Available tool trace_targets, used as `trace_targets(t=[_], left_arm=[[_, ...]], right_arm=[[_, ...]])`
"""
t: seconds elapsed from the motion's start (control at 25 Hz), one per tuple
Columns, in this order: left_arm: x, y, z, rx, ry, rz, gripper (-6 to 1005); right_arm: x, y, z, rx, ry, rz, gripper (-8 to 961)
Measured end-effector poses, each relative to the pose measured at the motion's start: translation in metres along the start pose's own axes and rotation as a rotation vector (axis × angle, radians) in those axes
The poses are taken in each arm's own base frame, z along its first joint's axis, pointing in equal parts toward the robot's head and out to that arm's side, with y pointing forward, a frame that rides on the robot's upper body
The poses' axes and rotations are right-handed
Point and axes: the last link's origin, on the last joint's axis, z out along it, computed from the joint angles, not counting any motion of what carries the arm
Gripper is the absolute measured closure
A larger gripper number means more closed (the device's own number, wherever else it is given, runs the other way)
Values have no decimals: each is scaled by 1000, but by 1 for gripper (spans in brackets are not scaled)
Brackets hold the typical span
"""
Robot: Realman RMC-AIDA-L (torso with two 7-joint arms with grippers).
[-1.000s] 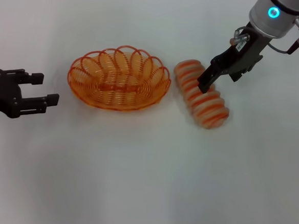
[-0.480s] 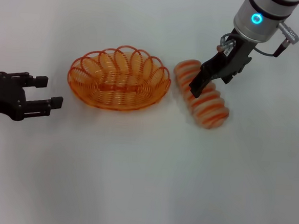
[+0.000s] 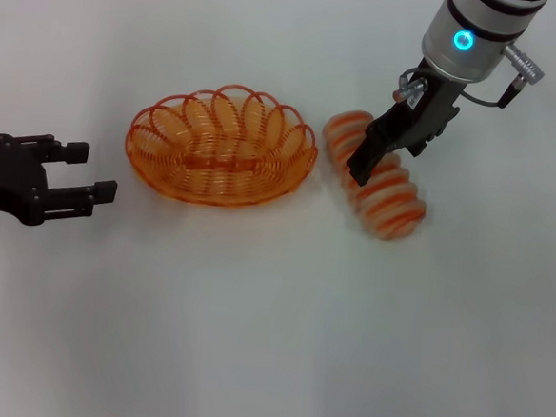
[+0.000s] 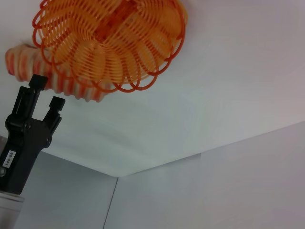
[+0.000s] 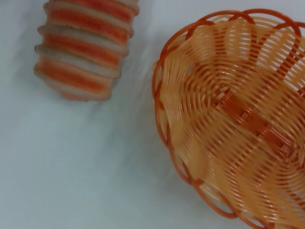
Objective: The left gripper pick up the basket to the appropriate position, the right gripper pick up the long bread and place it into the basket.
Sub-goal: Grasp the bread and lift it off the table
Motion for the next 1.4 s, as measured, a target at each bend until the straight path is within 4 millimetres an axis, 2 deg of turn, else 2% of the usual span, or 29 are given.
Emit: trace_targets(t=[1.16, 1.4], left_arm=[[-1, 0, 4, -11, -29, 4, 311], [1, 0, 5, -13, -28, 6, 339]], right_arm=[[-4, 5, 9, 0, -3, -40, 117], [-3, 5, 8, -1, 0, -51, 344]])
